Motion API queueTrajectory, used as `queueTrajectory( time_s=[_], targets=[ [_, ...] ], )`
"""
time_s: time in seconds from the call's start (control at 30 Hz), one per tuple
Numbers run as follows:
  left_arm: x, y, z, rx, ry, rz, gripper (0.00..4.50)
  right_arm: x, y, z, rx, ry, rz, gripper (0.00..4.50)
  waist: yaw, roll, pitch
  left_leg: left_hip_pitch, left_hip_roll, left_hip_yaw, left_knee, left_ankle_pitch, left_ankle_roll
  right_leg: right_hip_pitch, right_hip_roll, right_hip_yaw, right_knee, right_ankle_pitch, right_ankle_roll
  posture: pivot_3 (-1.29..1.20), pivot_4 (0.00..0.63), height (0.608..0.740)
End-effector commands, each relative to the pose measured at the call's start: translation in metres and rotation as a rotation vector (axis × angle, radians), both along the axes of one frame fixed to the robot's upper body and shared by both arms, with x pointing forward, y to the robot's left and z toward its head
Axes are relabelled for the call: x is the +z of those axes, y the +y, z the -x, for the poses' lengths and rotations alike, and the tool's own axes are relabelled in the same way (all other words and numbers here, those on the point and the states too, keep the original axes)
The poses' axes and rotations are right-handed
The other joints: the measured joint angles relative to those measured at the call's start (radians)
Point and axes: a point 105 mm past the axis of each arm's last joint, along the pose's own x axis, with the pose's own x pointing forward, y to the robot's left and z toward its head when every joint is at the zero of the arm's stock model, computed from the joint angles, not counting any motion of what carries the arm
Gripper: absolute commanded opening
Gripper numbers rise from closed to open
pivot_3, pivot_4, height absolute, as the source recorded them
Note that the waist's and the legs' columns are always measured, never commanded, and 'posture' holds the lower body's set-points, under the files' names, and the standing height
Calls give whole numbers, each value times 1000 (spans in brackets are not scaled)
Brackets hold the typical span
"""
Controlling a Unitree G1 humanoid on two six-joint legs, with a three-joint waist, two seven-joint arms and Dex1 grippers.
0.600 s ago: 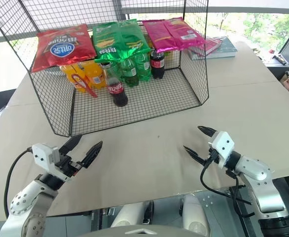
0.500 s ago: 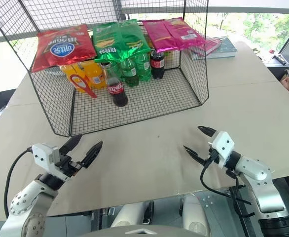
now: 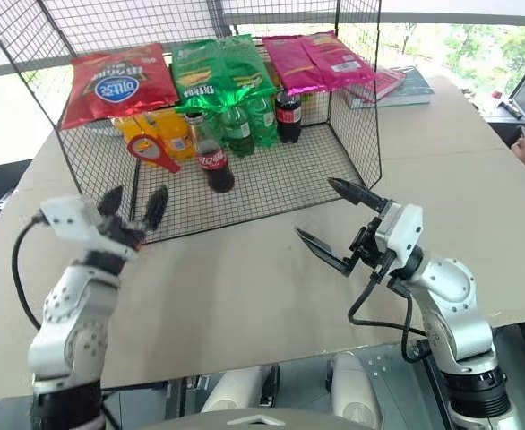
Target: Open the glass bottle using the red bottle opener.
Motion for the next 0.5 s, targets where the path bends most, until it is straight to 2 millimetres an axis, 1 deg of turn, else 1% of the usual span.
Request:
queueTrajectory(
  time_s=[0.03, 0.17, 0.27, 0.33, 0.37, 0.5],
  targets=[
    [12, 9, -9, 86, -23, -24, 4437, 14, 2, 9, 26, -45, -15, 4500, -3, 0, 0, 0, 0, 0, 0, 0, -1, 0, 0, 0, 0, 0, 0, 0, 150, 740],
    [22, 5, -28, 111, -39, -49, 4437, 10, 0, 9, 17, -38, 0, 4500, -3, 0, 0, 0, 0, 1, 0, 2, -4, -1, 0, 1, 0, 0, 0, 0, 150, 740],
    [28, -4, -39, 76, -60, -51, 3698, 3, -3, 9, 1, -28, 13, 4500, -1, -1, 0, -1, -1, 0, 0, 2, -4, 0, 0, -1, 0, 0, 0, 0, 150, 740],
    [29, -9, -41, 47, -69, -50, 2689, 1, -4, 10, -6, -25, 16, 4500, -3, -1, 0, -1, -1, 1, 0, 2, -4, 0, 0, 0, 0, 0, 0, 0, 150, 740],
    [30, -11, -41, 32, -72, -56, 2331, -1, -5, 10, -11, -22, 17, 4500, -6, -1, 0, -1, -1, 1, 0, 2, -4, -1, 0, 1, -1, 0, 0, 0, 150, 740],
    [28, -12, -40, 11, -65, -59, 337, -6, -8, 12, -26, -12, 24, 4500, -6, -1, 0, -1, 0, 2, 0, 2, -4, -1, 0, 1, 0, 0, 0, 0, 150, 740]
  ],
)
